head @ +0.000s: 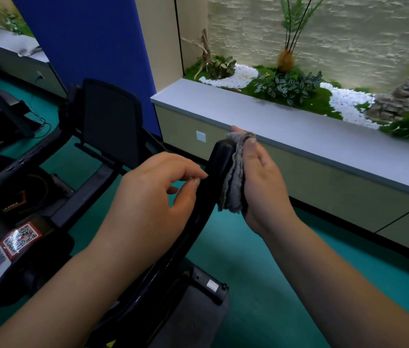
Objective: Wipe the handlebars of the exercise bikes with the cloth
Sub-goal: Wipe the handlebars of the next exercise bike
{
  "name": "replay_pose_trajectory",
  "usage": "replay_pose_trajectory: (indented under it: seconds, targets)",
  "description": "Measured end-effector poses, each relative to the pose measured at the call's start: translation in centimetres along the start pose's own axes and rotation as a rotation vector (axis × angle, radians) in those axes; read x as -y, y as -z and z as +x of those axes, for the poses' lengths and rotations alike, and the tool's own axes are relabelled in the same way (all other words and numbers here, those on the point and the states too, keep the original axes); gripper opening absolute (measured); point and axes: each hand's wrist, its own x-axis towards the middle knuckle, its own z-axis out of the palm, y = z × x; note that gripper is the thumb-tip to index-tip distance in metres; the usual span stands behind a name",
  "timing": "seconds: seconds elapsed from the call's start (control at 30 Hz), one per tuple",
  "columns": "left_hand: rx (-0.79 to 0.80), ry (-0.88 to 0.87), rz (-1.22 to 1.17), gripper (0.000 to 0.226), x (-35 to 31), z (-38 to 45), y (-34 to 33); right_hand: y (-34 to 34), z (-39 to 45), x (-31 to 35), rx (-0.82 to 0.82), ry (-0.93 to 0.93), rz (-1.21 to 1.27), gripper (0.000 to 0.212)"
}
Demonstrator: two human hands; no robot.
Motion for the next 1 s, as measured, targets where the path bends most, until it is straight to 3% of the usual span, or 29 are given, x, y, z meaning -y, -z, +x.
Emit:
replay_pose_trajectory:
  seconds: [0.3,0.4,0.5,0.8,1.0]
  targets:
    - [0.018,-0.004,0.014,0.015,0.4,-0.4,0.1,0.4,-3.0,-2.6,-0.030,-0.134,-0.076,0.018]
    - [0.003,-0.013,0.027,0.015,0.6,-0.6,0.4,0.3,-0.4,0.0,-0.138,-0.037,0.013,0.019]
    - [-0.002,-0.016,0.029,0.016,0.6,-0.9,0.5,0.3,0.9,1.0,-0.132,0.044,0.014,0.018]
    - [0.073,0.041,0.117,0.025,1.1,-2.2,0.2,0.4,-3.9,-3.7,-0.114,-0.149,-0.018,0.015]
    - [0.117,0.055,0.152,0.030,0.9,-2.3,0.0,0.1,0.8,1.4,-0.148,0.043,0.045,0.007]
